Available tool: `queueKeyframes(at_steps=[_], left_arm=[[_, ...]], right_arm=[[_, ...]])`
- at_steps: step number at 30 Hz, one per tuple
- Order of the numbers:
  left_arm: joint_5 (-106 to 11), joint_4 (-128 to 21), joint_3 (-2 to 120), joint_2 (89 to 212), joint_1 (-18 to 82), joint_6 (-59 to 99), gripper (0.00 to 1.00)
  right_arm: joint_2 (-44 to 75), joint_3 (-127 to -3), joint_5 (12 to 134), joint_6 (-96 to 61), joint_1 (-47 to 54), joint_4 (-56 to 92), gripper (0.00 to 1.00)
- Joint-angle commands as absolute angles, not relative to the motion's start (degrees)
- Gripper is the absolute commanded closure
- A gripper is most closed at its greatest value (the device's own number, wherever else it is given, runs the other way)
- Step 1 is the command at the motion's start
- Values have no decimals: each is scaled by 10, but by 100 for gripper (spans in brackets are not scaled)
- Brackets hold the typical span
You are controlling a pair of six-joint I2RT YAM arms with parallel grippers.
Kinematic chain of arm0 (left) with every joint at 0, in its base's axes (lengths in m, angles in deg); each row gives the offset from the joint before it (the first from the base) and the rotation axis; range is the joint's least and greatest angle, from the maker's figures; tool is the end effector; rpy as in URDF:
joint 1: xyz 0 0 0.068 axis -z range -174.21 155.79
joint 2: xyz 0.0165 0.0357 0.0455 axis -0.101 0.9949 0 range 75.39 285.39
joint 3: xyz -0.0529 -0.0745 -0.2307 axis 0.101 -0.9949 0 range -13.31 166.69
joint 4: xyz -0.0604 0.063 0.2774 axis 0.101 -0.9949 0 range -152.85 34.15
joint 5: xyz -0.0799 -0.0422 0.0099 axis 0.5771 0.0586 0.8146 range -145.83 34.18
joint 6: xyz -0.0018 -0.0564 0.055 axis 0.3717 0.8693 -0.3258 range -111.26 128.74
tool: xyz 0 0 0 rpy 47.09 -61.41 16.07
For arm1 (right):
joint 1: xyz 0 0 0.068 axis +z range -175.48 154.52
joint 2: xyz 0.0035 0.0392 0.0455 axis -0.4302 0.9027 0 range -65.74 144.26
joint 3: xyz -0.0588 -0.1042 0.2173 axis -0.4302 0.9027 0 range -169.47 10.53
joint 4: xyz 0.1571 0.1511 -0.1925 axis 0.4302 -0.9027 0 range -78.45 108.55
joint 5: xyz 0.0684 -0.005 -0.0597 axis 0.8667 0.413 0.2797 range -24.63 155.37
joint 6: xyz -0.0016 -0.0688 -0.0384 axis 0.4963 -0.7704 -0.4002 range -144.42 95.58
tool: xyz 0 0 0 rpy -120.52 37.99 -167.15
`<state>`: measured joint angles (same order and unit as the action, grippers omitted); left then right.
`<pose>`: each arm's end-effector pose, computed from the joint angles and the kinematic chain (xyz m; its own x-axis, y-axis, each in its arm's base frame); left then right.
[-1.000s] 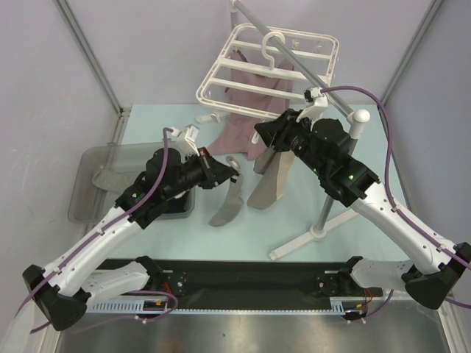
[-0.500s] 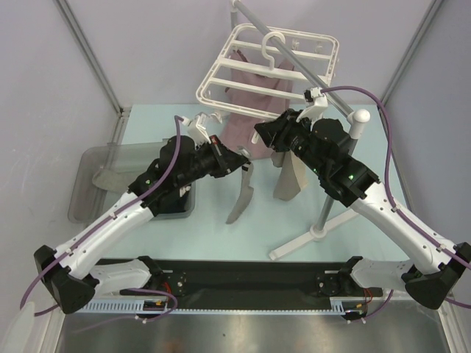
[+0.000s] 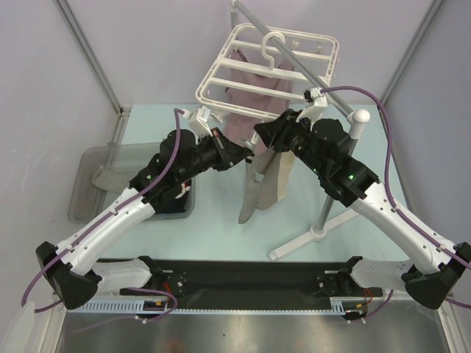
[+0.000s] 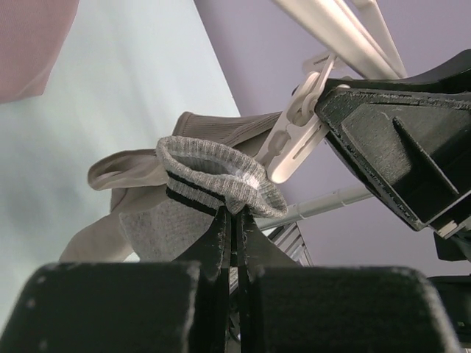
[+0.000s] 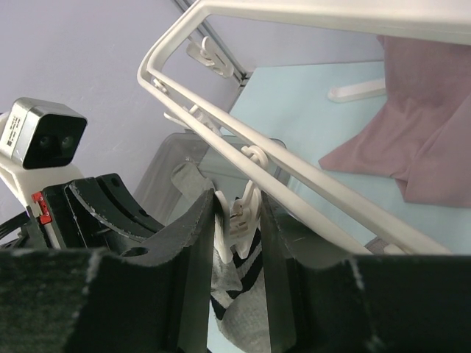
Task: Clip the socks to the hanger
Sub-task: Clamp the sock onto the hanger.
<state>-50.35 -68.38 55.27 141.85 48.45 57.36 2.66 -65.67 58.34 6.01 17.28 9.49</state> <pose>0.2438 -0.2334 0.3768 -0.6457 -0.4207 -0.6373 0.3918 0.5339 -0.7494 0.2543 0.2239 0.4289 -0.3097 0.3983 -0.8634 -0.4955 0.7073 0.5041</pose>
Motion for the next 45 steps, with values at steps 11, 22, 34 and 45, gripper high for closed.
queueKeyframes(at_steps=[11,22,34,45], left_arm=[[-506,-652,588,1432,489,581,100],[-496,-614,581,1424,492,599,100],[-494,-609,588,1432,494,606,100],[-497,-620,581,1427,494,602,67]], right_arm=[[34,-658,643,79,183,64,100],[33,-660,640,79,183,64,100],[26,-656,664,84,183,75,79],[19,-659,664,81,182,61,40]])
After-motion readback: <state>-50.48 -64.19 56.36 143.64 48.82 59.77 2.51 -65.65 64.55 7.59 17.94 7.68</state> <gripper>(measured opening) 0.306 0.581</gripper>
